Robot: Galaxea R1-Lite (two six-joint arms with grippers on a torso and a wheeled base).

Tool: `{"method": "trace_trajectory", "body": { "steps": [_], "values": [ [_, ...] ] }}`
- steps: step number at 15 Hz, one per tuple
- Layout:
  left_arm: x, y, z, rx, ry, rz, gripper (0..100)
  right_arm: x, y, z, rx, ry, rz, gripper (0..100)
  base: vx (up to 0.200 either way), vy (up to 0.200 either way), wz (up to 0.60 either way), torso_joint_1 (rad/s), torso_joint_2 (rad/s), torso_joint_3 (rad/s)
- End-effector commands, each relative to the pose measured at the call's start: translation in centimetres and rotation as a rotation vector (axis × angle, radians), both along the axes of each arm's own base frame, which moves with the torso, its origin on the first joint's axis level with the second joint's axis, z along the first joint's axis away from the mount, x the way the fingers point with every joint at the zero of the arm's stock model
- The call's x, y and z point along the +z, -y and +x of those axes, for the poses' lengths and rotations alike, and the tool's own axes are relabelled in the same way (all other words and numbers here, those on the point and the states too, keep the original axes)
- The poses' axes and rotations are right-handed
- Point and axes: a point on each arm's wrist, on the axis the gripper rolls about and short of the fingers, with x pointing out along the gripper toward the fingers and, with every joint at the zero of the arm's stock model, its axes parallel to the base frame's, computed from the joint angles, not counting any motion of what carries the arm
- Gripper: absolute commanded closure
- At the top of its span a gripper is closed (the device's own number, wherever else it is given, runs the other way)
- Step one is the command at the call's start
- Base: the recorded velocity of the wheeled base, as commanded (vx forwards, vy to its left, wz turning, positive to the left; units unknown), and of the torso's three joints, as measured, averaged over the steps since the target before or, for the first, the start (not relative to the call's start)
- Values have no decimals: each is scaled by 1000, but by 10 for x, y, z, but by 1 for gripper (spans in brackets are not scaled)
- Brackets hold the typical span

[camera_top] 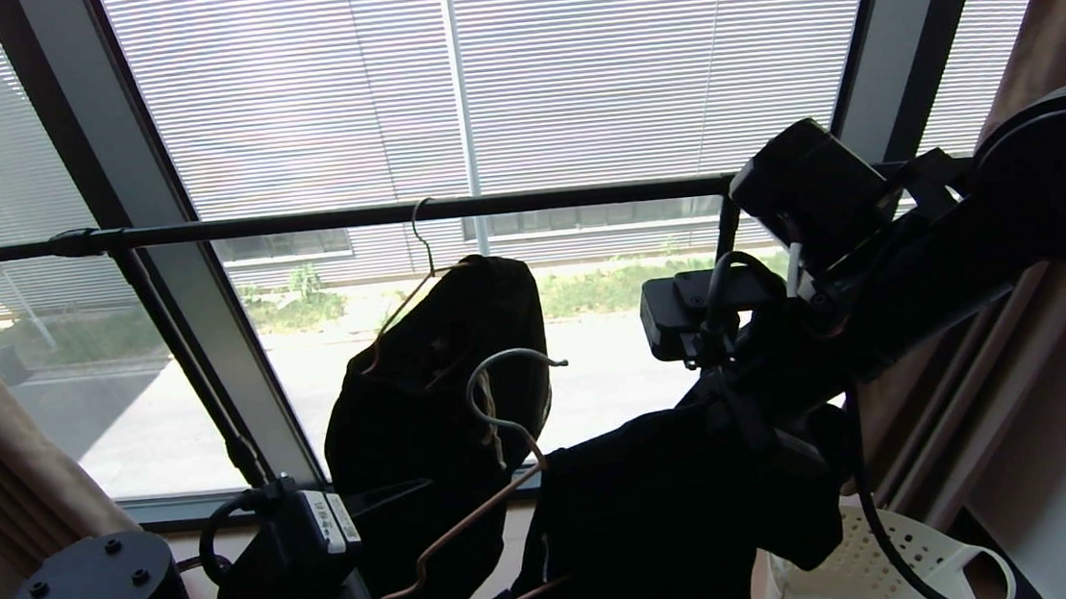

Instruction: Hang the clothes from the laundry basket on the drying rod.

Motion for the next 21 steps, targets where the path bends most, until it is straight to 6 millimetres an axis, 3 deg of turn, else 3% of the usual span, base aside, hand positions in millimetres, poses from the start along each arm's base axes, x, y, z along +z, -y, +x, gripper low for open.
{"method": "trace_trajectory", "body": {
  "steps": [1,5,10,14,18,21],
  "values": [
    [-5,-2,7,28,-20,7,0,4,3,-3,-6,0,9,100,0,0,0,0,0,0],
    [-10,-8,27,108,-45,-32,0,8,9,-10,-14,5,15,100,0,0,0,0,0,0],
    [10,-6,18,91,-51,-151,0,4,21,3,-113,-30,18,100,0,0,0,0,0,0],
    [16,-3,21,53,-138,-255,0,7,46,23,-385,-99,160,100,0,0,0,0,0,0],
    [30,-3,23,61,-194,-385,0,11,70,11,-379,-152,244,100,0,0,0,0,0,0],
    [44,-19,21,109,-285,-544,0,21,93,-1,-373,-176,333,100,0,0,0,0,0,0]
  ]
}}
